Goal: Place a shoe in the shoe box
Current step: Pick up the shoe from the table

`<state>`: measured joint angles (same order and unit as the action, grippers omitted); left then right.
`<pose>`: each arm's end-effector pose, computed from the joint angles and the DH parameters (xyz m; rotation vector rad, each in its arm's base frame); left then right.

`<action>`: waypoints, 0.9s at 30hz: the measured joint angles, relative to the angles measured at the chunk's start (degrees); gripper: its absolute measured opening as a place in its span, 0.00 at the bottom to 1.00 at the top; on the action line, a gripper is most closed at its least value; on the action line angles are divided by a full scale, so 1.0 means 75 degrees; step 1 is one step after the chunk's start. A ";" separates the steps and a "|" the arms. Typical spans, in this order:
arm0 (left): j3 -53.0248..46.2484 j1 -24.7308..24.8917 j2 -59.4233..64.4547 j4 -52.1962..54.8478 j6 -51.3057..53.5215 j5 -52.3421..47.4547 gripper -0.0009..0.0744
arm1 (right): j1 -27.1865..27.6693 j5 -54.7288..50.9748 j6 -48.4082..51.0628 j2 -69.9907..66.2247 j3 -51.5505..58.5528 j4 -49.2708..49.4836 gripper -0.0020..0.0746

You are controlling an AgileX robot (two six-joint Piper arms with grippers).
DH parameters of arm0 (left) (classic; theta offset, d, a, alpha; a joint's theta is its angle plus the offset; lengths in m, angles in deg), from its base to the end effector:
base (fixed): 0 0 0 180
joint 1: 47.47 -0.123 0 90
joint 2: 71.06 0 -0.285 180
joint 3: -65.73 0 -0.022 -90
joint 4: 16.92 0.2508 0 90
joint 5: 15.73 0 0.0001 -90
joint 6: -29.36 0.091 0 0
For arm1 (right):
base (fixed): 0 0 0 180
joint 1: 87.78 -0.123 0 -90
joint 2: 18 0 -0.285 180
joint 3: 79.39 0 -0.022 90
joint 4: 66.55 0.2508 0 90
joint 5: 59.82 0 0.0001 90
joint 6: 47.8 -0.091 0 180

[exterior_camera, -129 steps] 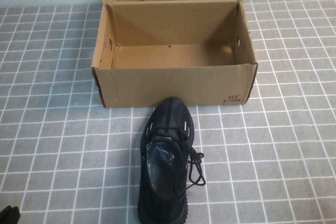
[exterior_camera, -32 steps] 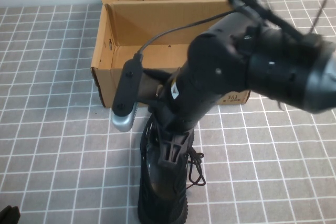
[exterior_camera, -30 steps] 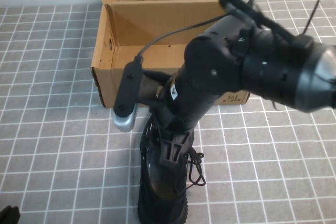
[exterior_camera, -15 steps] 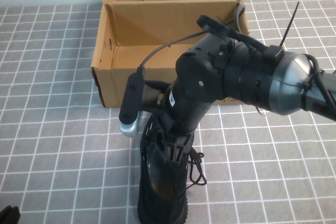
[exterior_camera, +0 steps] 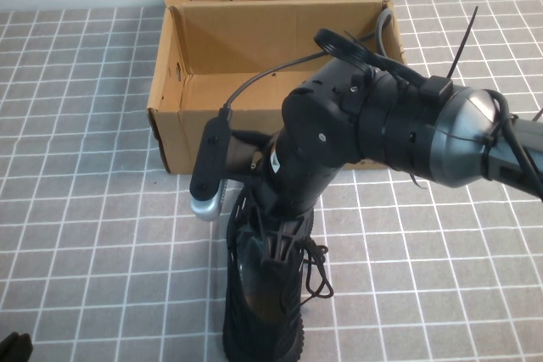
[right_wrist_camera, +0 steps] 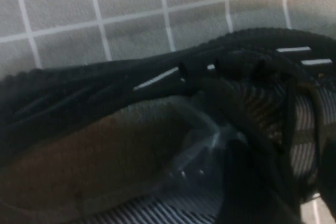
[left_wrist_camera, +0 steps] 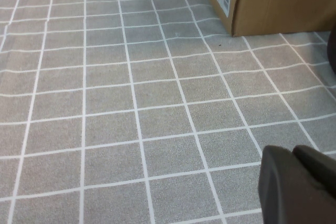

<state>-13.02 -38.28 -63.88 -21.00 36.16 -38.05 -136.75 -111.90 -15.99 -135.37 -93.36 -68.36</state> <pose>0.0512 -0.0108 0.1699 0.2194 1.8767 -0.0990 0.2760 0.3137 0.2566 -1.7729 2.0546 0.0489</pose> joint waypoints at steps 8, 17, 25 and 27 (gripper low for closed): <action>0.0000 0.0000 0.0000 0.0000 0.0000 0.0000 0.01 | 0.0000 -0.0070 0.0000 0.0000 0.0000 0.0086 0.26; 0.0000 0.0000 0.0000 0.0000 0.0000 0.0000 0.01 | 0.0000 -0.0180 -0.0307 0.0000 0.0000 0.0124 0.03; 0.0000 0.0000 0.0000 0.0000 0.0000 0.0000 0.01 | -0.0045 -0.0689 -0.0808 0.0395 0.0000 0.0002 0.02; 0.0000 0.0000 0.0000 0.0000 0.0000 0.0000 0.01 | -0.0045 -0.0973 -0.0888 0.0728 0.0000 0.0002 0.02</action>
<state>-13.02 -38.28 -63.88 -21.00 36.16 -38.05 -137.09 -119.19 -22.65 -129.91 -93.36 -68.34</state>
